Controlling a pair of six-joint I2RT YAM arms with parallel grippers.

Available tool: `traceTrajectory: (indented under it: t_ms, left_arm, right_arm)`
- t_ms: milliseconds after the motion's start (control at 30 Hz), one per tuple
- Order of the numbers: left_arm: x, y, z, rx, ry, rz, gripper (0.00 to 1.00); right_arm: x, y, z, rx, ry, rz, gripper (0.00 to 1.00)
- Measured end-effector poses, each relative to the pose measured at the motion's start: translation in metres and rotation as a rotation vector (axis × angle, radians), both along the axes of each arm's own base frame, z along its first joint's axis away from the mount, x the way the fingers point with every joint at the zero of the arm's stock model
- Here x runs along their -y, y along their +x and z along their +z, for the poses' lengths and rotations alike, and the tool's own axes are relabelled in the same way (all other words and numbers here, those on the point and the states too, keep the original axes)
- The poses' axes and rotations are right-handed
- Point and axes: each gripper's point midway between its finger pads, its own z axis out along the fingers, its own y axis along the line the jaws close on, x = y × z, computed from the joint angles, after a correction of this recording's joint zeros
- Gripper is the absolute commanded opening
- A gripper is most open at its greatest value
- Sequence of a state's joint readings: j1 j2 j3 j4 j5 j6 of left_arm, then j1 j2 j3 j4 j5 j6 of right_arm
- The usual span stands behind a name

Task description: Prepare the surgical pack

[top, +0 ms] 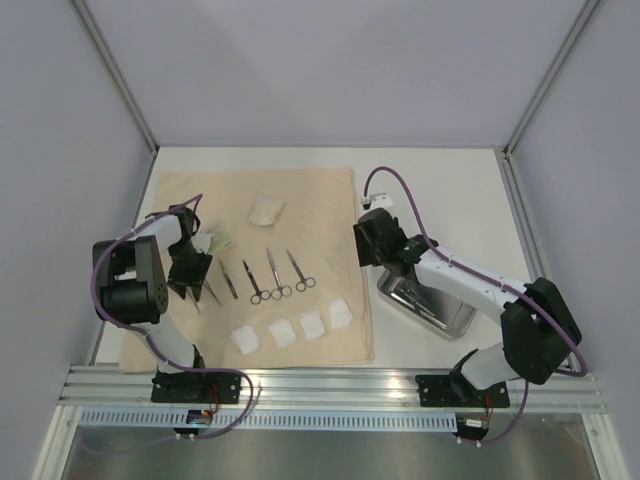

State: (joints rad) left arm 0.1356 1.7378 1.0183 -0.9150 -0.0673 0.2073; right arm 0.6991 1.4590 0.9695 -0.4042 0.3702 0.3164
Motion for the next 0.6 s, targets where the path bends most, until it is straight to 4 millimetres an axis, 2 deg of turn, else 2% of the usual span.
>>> traceTrajectory:
  t_ms: [167,233,400,600]
  left_arm:
    - [0.0025,-0.001,-0.0002,-0.004,-0.013,0.002,0.4]
    - [0.0019,-0.0013,-0.0001,-0.005,-0.01,0.001,0.34]
    - [-0.0008,-0.0017,0.0003,-0.007,0.006,0.006,0.0]
    - [-0.0056,-0.0014,0.0028,0.001,0.027,0.013,0.0]
  right_arm:
    - [0.0021,0.0003,-0.0001,0.003,-0.011,-0.004,0.59]
    - [0.003,0.0007,0.0002,0.005,-0.016,-0.004,0.59]
    - [0.0049,0.001,0.0012,0.006,-0.028,-0.005,0.59]
    - [0.0049,0.0021,0.0039,0.012,-0.034,-0.001,0.59]
